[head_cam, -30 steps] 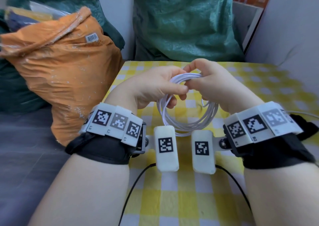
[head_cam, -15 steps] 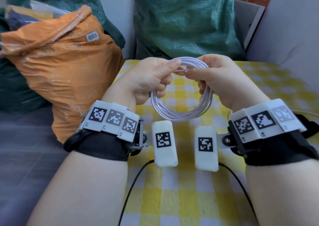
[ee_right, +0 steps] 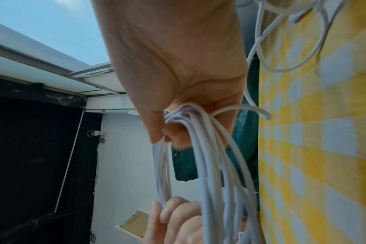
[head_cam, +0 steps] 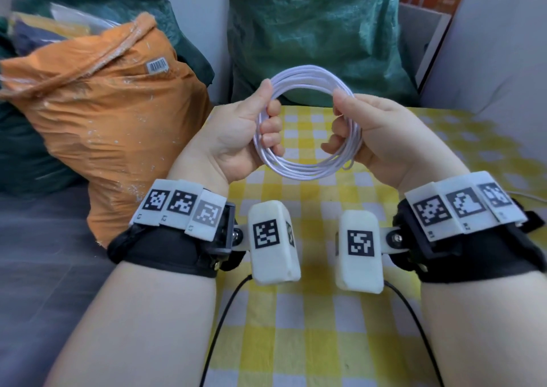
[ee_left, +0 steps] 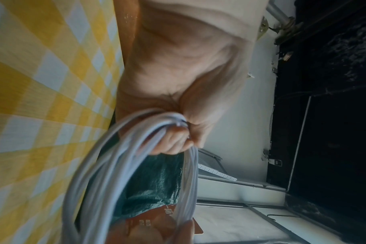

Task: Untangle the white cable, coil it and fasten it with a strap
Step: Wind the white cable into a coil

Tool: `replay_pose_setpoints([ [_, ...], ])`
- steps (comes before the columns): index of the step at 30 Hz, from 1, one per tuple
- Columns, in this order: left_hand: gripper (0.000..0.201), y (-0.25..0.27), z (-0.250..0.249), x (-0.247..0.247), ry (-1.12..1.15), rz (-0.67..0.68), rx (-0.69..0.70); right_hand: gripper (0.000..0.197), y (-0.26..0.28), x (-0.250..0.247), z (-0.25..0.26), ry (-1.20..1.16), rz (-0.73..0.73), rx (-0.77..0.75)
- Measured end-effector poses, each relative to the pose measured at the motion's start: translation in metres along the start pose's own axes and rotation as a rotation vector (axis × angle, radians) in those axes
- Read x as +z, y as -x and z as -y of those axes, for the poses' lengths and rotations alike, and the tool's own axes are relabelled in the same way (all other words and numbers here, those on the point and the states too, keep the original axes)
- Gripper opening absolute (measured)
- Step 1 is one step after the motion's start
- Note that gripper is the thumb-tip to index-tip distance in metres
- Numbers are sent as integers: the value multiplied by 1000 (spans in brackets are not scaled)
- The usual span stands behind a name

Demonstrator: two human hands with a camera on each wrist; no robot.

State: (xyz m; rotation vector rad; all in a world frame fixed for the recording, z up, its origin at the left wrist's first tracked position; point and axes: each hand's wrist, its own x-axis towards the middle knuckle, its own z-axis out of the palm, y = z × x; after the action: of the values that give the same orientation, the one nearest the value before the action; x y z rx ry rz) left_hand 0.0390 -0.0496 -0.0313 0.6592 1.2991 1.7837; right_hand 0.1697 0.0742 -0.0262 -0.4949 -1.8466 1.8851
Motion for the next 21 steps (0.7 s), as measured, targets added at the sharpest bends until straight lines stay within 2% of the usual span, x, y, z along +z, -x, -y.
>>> replay_pose_setpoints([
  [4,39,2,5,4,-104,43,-25,30,-1,-1,0,-63,-35,-27],
  [10,18,3,9,1,-345,38,-38,29,-1,-5,1,70,-54,-42],
  [12,9,3,9,1,-403,31,-27,28,-1,-4,0,134,-34,-52],
  [16,4,5,5,4,-498,47,32,28,1,0,-1,304,68,-54],
  [21,30,7,1,6,-629,106,91,26,4,4,-1,428,168,-44],
])
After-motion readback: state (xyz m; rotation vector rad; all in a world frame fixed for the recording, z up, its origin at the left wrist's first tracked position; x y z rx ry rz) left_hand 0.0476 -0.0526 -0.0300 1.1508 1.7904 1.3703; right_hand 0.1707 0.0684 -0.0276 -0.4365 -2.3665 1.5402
